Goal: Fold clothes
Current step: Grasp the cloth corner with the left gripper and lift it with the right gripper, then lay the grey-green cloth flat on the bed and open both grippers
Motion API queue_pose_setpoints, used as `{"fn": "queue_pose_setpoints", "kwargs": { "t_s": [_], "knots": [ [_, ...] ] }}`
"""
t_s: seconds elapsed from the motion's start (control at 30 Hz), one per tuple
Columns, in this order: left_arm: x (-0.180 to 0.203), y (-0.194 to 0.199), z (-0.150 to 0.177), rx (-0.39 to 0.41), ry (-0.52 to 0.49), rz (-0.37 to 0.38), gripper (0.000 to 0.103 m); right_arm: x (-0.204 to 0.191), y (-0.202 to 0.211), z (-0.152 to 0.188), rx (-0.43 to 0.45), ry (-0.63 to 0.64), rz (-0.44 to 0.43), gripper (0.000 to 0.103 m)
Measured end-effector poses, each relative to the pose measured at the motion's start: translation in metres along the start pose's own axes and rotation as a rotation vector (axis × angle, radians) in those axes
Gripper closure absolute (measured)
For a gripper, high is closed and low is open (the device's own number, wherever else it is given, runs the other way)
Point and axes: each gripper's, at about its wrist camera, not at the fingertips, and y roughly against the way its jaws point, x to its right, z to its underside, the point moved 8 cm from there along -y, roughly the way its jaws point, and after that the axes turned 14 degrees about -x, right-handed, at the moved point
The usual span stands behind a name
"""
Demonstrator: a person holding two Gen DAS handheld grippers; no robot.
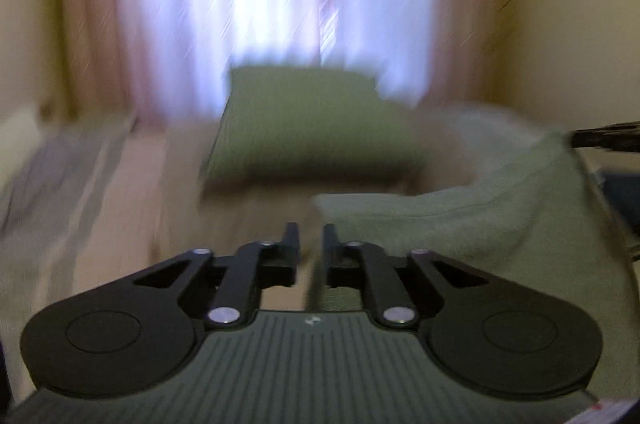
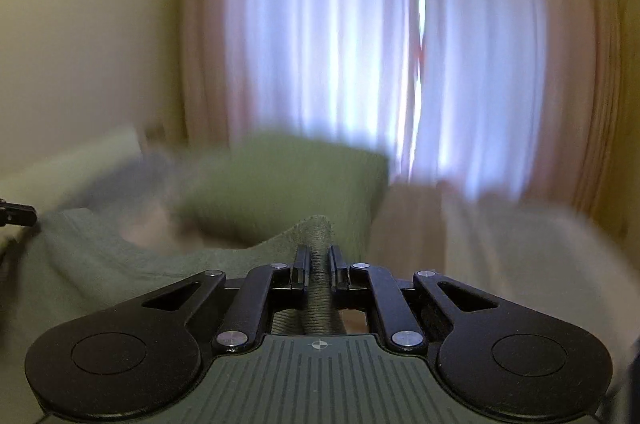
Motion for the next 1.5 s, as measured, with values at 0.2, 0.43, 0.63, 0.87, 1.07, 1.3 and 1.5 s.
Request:
{"fn": "queue_pose_setpoints", "kwargs": {
  "t_s": [0.2,0.43,0.63,0.87,1.07,1.3,1.5],
  "knots": [
    [-0.010,-0.096,0.070,-0.219,0.109,-0.033,0.092,0.028,-0.112,0.089,-0.193,-0.034,-0.011,0.054],
    [-0.007,-0.074,0.147,-0.345,0.121,-0.010,0.089,0.020,-0.090,0.159,-0.303,-0.121,-0.059,0.054],
    [-0.012,-0.032,0.186,-0.364,0.139,0.002,0.088,-0.015,-0.015,0.208,-0.352,-0.173,-0.057,0.053],
    [-0.018,0.073,0.223,-0.317,0.160,0.022,0.080,-0.063,0.086,0.268,-0.393,-0.251,-0.018,0.052],
    [-0.015,0.174,0.276,-0.297,0.133,0.025,0.074,-0.135,0.191,0.318,-0.358,-0.281,-0.002,0.051],
    [-0.006,0.254,0.343,-0.317,0.051,0.039,0.069,-0.197,0.281,0.373,-0.352,-0.292,0.042,0.047],
    [0.006,0.285,0.384,-0.343,0.024,0.050,0.063,-0.232,0.313,0.412,-0.408,-0.261,0.039,0.046]
  ]
}}
